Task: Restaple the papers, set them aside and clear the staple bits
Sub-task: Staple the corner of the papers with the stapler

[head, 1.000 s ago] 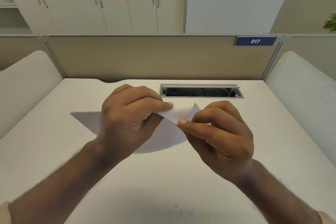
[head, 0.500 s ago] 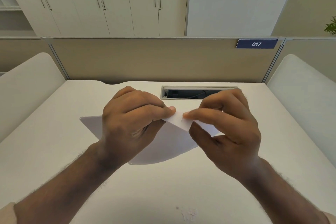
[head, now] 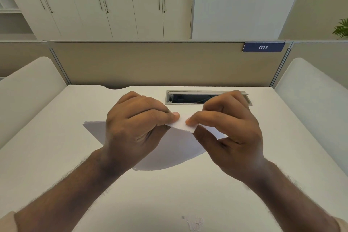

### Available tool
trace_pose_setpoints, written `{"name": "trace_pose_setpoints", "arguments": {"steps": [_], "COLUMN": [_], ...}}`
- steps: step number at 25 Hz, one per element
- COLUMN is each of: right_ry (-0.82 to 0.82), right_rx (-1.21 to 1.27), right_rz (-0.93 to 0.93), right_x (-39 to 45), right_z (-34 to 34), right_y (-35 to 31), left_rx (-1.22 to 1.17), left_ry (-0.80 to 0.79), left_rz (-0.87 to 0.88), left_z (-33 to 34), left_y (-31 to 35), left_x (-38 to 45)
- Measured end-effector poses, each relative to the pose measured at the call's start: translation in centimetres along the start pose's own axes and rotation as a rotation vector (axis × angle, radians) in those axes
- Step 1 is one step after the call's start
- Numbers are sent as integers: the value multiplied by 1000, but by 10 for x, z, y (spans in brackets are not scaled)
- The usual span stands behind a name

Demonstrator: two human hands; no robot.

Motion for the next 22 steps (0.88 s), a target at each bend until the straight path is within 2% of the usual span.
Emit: {"name": "trace_pose_setpoints", "arguments": {"steps": [3,6,8,11,13,15,17,22], "right_ry": [-64,-117,-126,-100,-141,-230,-204,199], "right_rx": [8,27,107,210,244,267,237,80], "right_rz": [39,112,186,300,367,414,449,699], "right_x": [5,10,15,23,24,23,19,-14], "right_z": [2,5,7,6,9,15,17,12], "right_y": [2,7,14,27,35,44,56,97], "left_rx": [-6,-65,-192,-482,-625,-683,-763,-973], "left_ry": [-40,-135,-283,-627,-713,-667,-541,-226], "left_rz": [-16,-135,-324,-728,-911,-1007,-1091,-1221], "left_z": [3,10,17,36,46,52,53,53], "left_y": [-2,-8,-16,-36,-44,-49,-52,-65], "left_x": [-1,2,0,-23,-39,-46,-47,-50]}}
Point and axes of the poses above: each hand's wrist, its own x-axis towards the middle knuckle, its own z-axis out of the palm, y = z × x, the point moved 3 cm from there along x, towards the middle knuckle, and after that the axes turned 14 degrees about -y, right-handed, at the moved point
